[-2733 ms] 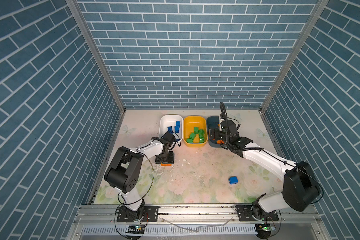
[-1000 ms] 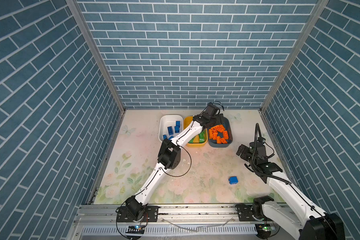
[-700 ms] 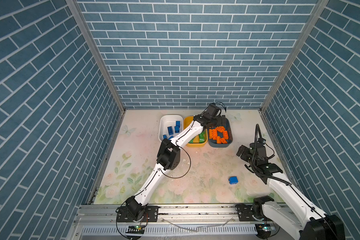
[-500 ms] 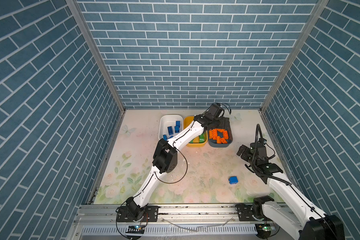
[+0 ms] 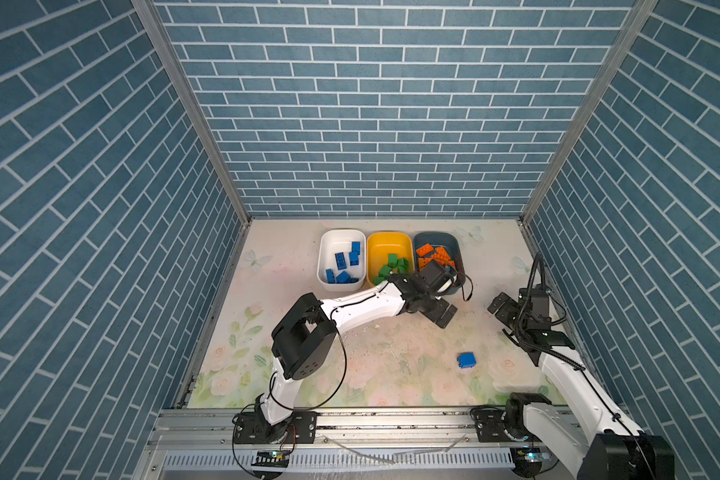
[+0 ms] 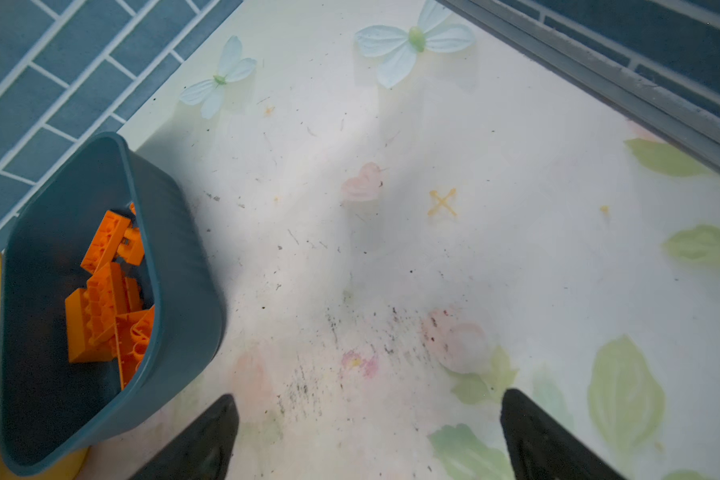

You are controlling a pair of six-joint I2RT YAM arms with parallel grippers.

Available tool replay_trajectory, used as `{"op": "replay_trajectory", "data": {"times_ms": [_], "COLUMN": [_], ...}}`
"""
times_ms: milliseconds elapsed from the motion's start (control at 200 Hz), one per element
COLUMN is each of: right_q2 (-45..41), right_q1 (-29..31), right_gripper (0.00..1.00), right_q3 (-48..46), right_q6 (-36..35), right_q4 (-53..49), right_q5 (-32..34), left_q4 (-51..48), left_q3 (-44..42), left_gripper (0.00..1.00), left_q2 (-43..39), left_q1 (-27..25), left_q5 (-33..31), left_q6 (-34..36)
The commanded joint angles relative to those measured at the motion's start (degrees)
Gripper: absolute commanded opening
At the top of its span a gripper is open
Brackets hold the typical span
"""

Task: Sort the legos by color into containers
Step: 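Lower the left gripper onto the last blue brick on the table and grasp it, then lift the blue brick and carry it toward the white tub with the left gripper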

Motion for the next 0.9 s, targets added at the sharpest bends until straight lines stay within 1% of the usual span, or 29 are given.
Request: {"op": "replay_trajectory", "data": {"times_ms": [0, 140, 260, 435, 535, 630, 715, 810, 895], "right_q2": [0.80, 1.94, 2.74, 3.29, 3.20, 3.19, 3.14, 3.10, 3.19], "right_q1": [-0.91, -1.28, -1.45, -1.59, -1.63, -1.72, -1.72, -1.72, -1.72], "right_gripper": [0.98, 0.99, 0.98, 0.98, 0.98, 0.98, 0.98, 0.98, 0.98], "right_q3": [-0.66, 0.32, 0.77, 1.12, 1.13, 1.25, 1.52, 1.95, 2.49], "right_q6": [2.10, 2.00, 2.09, 2.00, 1.82, 1.69, 1.17, 0.34, -1.07], "right_q4": [-0.45, -0.69, -0.59, -0.82, -1.03, -0.95, -1.42, -2.16, -2.62], "right_q5": [-0.84, -0.89, -1.44, -2.19, -2.39, -3.07, -3.88, -4.29, -5.56], "left_q4": [0.66, -1.21, -4.11, -7.43, -9.54, -11.80, -12.71, -12.61, -11.40], "left_q3": [-2.43, -1.26, 3.06, 10.28, 13.94, 17.63, 19.43, 19.71, 18.37], "left_gripper": [0.99, 0.99, 0.98, 0.94, 0.91, 0.84, 0.73, 0.60, 0.52], "left_q2": [-1.26, 1.30, 5.08, 11.02, 14.35, 17.79, 20.13, 20.78, 19.99], "left_q1": [-3.29, -6.63, -8.99, -11.58, -13.22, -14.39, -14.56, -14.53, -14.42], "left_q5": [2.63, 5.32, 2.84, 2.31, -0.81, -4.77, -5.04, -4.93, -5.54], "left_q6": [4.35, 7.19, 10.72, 14.24, 16.19, 16.81, 16.59, 16.13, 15.44]}}
